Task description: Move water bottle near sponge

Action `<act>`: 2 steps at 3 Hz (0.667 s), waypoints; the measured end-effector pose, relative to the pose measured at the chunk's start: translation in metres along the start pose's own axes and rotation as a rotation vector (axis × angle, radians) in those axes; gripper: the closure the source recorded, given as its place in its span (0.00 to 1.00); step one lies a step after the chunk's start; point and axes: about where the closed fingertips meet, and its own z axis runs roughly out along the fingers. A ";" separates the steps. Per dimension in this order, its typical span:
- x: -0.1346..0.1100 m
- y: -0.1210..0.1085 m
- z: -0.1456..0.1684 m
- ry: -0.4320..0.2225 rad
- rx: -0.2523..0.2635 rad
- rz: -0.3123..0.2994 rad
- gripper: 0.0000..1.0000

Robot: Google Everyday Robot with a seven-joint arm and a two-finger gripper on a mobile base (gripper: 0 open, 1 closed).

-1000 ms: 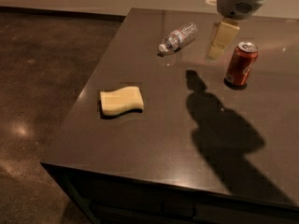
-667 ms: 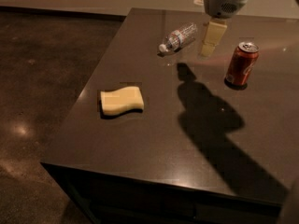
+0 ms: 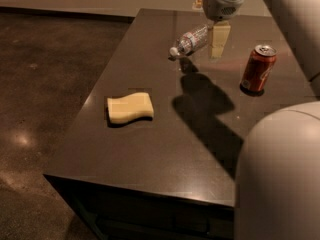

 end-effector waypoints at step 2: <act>-0.008 -0.027 0.024 0.002 0.014 -0.186 0.00</act>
Offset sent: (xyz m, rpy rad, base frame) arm 0.0505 0.0191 -0.0032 -0.1156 -0.0616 0.2817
